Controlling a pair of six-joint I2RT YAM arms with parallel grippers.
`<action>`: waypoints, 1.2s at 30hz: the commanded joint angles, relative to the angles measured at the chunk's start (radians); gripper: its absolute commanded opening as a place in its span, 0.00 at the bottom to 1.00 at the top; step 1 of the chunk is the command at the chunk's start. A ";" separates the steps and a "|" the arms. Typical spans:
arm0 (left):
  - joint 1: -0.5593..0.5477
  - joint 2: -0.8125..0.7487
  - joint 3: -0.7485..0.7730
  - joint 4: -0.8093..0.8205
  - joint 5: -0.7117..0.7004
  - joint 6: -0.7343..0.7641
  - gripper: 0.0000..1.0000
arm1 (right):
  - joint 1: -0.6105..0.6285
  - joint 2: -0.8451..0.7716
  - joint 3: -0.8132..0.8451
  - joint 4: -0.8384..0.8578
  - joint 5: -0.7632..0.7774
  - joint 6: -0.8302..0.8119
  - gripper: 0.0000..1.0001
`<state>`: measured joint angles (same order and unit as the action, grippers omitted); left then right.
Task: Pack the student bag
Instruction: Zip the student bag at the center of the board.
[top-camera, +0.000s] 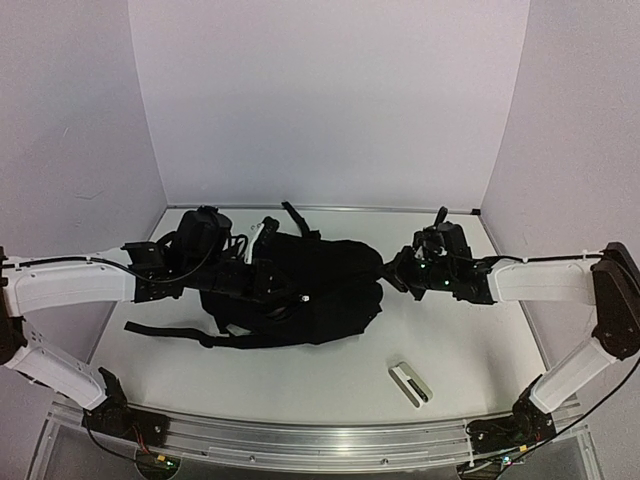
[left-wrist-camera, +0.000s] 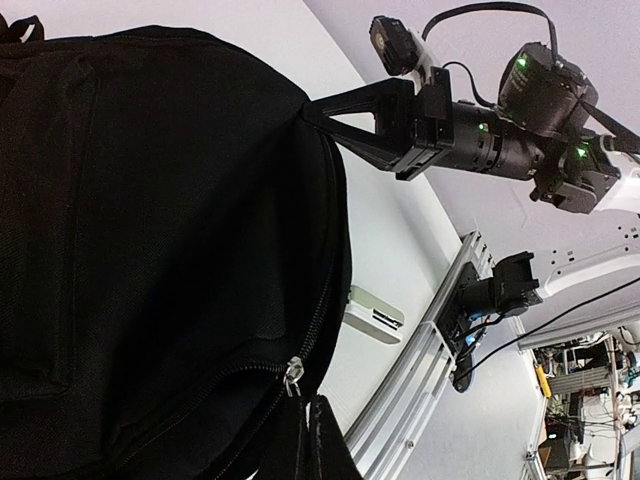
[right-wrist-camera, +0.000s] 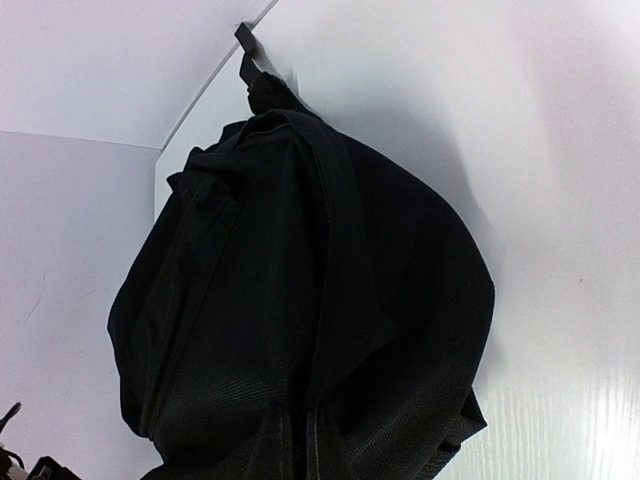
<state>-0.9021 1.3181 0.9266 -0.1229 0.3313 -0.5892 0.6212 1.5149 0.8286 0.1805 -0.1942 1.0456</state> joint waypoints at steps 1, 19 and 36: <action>0.008 0.030 0.039 0.085 0.090 0.001 0.00 | -0.060 -0.014 0.059 -0.039 0.087 -0.078 0.00; 0.009 0.176 0.167 0.215 0.215 0.003 0.00 | 0.266 -0.253 -0.047 -0.165 0.036 0.182 0.64; 0.009 0.170 0.157 0.180 0.204 0.015 0.00 | 0.312 -0.061 0.015 -0.081 0.089 0.171 0.19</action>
<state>-0.8974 1.5071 1.0286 0.0183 0.5256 -0.5988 0.9283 1.4346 0.7998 0.0577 -0.1496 1.2239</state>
